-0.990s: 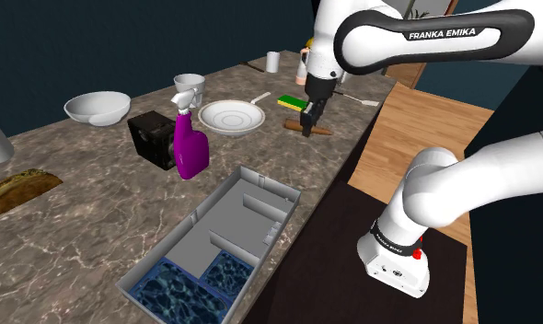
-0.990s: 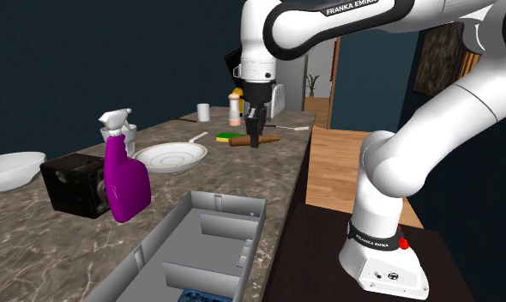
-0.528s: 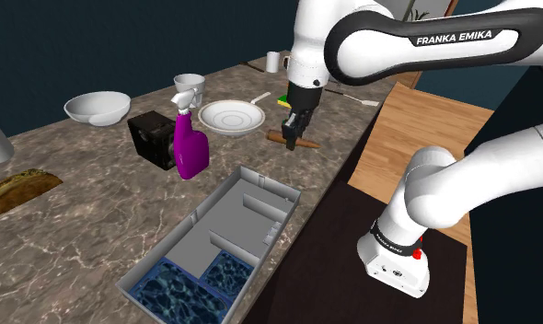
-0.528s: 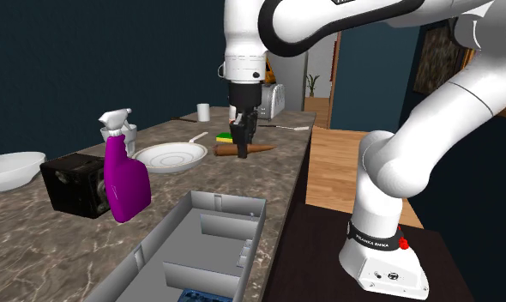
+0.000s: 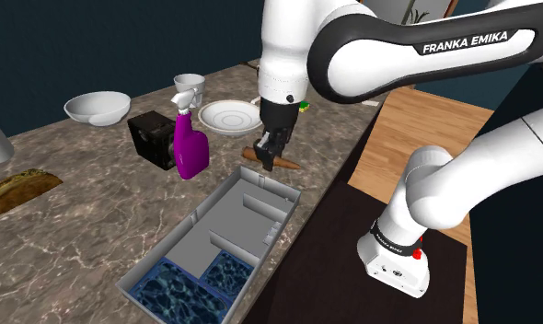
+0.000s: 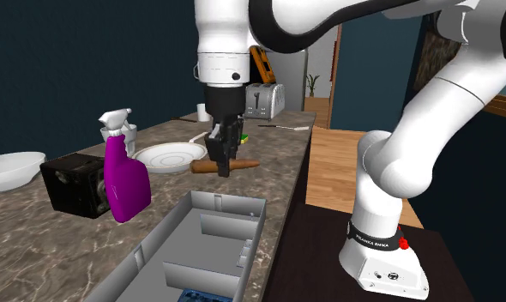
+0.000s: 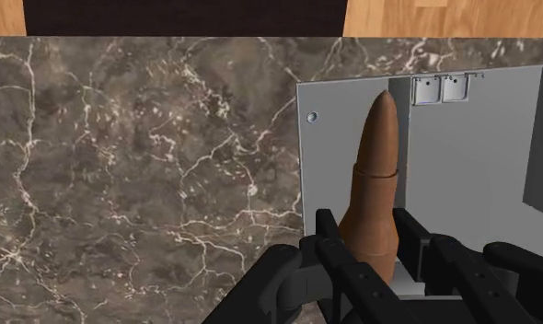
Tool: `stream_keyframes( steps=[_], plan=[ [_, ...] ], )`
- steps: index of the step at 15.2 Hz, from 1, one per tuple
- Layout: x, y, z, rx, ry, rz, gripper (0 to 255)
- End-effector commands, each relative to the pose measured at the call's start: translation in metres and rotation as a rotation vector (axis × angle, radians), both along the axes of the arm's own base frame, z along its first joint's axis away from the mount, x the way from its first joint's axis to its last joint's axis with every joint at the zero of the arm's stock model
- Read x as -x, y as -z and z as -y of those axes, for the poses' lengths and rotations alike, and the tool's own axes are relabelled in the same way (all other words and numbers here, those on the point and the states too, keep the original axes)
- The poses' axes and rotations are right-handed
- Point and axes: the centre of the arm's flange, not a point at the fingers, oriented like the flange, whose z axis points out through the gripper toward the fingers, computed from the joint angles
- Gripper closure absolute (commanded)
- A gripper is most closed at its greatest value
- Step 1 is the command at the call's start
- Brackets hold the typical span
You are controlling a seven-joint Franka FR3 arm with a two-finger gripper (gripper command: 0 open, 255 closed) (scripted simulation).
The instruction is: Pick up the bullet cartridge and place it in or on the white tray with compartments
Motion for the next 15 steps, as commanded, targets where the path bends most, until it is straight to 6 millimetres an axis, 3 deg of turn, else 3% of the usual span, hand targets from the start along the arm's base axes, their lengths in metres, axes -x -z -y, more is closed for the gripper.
stream_keyframes(
  steps=[1, 10, 15],
  plan=[
    [0.003, 0.000, -0.029, -0.001, 0.001, 0.000, 255],
    [0.013, 0.000, -0.154, -0.001, 0.001, 0.000, 255],
    [0.013, 0.026, -0.154, -0.001, 0.001, 0.000, 255]
  ],
)
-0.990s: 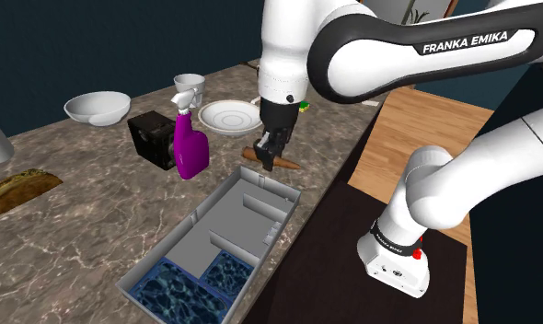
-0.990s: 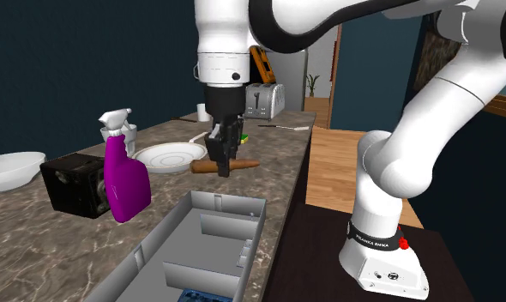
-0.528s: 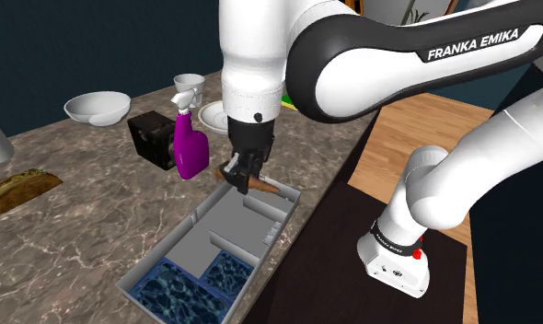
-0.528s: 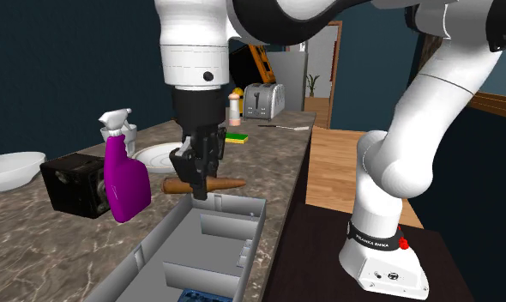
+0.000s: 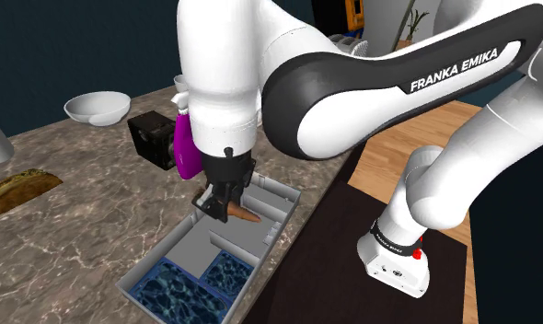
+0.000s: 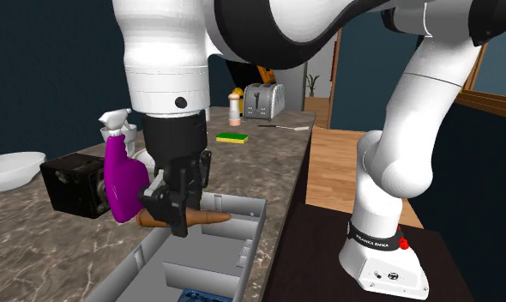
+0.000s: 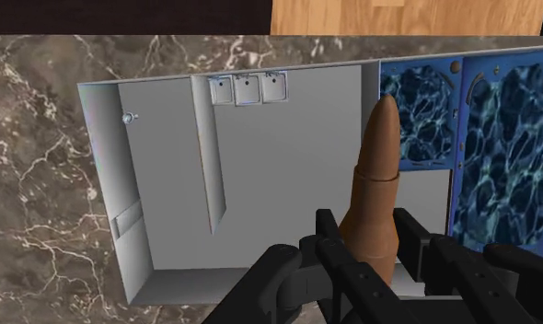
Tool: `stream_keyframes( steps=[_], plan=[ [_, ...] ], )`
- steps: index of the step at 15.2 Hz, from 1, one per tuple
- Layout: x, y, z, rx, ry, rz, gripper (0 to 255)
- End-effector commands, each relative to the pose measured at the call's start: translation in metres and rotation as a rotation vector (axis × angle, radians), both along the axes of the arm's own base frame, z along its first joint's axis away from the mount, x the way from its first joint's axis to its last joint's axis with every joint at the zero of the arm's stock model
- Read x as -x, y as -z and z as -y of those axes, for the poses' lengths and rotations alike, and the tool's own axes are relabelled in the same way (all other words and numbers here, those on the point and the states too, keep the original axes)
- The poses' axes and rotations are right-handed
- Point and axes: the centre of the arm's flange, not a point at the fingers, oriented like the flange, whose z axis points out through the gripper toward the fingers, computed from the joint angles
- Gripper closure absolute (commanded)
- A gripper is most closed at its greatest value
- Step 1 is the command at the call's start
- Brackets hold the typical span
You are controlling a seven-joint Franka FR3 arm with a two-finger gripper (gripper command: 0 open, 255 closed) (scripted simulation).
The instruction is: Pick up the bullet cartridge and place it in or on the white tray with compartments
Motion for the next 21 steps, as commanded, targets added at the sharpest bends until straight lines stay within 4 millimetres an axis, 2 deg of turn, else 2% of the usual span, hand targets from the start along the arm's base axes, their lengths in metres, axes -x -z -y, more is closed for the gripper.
stream_keyframes(
  steps=[1, 9, 16, 17, 21],
  plan=[
    [0.000, 0.011, 0.000, 0.000, 0.000, 0.000, 255],
    [0.000, 0.052, 0.000, 0.000, 0.000, 0.000, 255],
    [0.000, 0.052, 0.000, 0.000, 0.000, 0.000, 255],
    [0.000, 0.052, 0.000, 0.000, 0.000, 0.000, 0],
    [0.000, 0.052, 0.000, 0.000, 0.000, 0.000, 0]
  ],
)
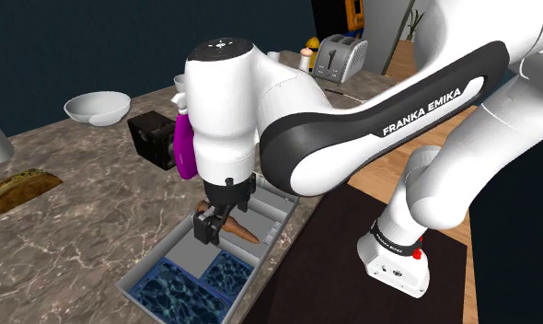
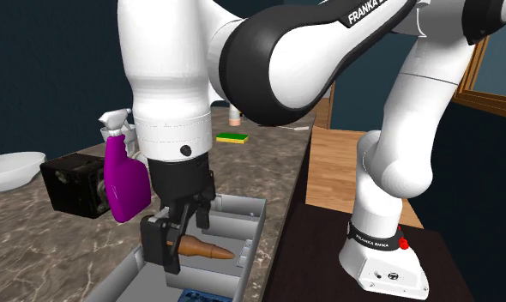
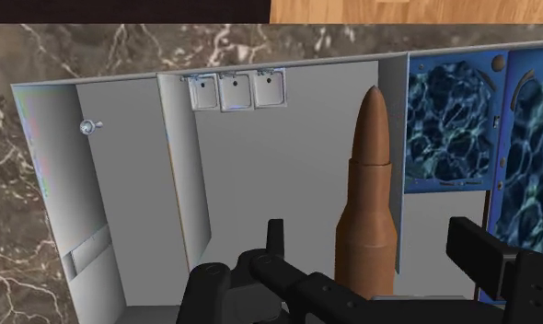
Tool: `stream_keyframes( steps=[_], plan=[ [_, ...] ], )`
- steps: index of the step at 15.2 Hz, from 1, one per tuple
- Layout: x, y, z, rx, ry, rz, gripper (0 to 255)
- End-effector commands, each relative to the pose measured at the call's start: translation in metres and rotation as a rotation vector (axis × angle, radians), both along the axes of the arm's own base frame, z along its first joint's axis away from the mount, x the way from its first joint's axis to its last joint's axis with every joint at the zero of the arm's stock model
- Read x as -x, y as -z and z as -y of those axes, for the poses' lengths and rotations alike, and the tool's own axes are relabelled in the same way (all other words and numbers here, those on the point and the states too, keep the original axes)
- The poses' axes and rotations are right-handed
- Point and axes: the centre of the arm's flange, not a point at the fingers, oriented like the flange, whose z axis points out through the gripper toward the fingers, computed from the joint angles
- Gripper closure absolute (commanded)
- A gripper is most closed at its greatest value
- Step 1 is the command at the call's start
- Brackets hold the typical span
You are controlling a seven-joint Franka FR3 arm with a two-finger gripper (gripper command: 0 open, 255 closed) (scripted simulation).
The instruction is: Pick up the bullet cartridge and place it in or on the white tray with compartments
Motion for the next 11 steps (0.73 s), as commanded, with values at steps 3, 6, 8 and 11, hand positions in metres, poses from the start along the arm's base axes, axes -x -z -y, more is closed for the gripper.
stream_keyframes(
  steps=[3, 6, 8, 11],
  plan=[
    [0.001, -0.026, -0.001, 0.000, 0.000, 0.000, 0],
    [0.002, -0.050, -0.002, 0.000, 0.000, 0.000, 0],
    [0.002, -0.050, -0.002, 0.000, 0.000, 0.000, 0],
    [0.002, -0.050, -0.002, 0.000, 0.000, 0.000, 0]
  ],
)
